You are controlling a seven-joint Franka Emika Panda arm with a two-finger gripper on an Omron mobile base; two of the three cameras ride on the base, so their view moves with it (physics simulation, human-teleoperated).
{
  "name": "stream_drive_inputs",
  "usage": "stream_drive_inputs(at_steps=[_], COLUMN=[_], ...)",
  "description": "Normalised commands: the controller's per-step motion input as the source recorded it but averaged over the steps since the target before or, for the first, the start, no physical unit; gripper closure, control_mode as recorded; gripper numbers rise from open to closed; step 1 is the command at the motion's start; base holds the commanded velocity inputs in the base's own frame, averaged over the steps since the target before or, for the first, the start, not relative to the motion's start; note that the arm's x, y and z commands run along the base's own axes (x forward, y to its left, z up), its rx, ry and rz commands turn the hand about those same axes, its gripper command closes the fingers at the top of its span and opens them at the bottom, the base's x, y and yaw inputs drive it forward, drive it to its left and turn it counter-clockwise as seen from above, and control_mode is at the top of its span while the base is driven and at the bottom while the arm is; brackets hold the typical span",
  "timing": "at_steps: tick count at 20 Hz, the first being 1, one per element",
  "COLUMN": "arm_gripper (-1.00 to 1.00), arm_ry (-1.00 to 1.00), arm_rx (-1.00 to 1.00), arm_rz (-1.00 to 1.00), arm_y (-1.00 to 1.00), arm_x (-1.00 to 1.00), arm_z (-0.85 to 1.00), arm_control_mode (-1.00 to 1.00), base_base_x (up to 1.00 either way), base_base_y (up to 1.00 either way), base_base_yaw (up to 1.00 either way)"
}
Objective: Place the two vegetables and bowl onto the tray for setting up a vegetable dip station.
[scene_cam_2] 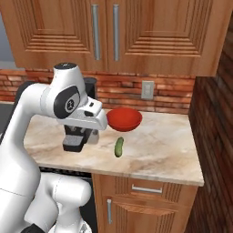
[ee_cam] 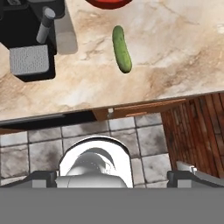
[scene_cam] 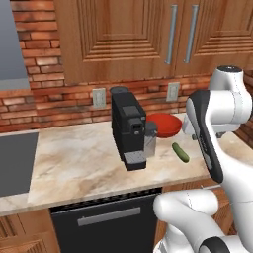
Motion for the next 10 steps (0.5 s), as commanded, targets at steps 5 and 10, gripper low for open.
stream_drive_inputs(at_steps=[5,10], arm_gripper=[-1.00,-1.00], arm_ry=[0.00,0.00], arm_rx=[0.00,0.00], arm_rz=[0.00,0.00], arm_y=[0.00,0.00], arm_x=[0.00,0.00], arm_z=[0.00,0.00], arm_control_mode=[1.00,1.00], base_base_x=[0.29,0.33], base_base_y=[-0.09,-0.06], base_base_yaw=[0.00,0.00])
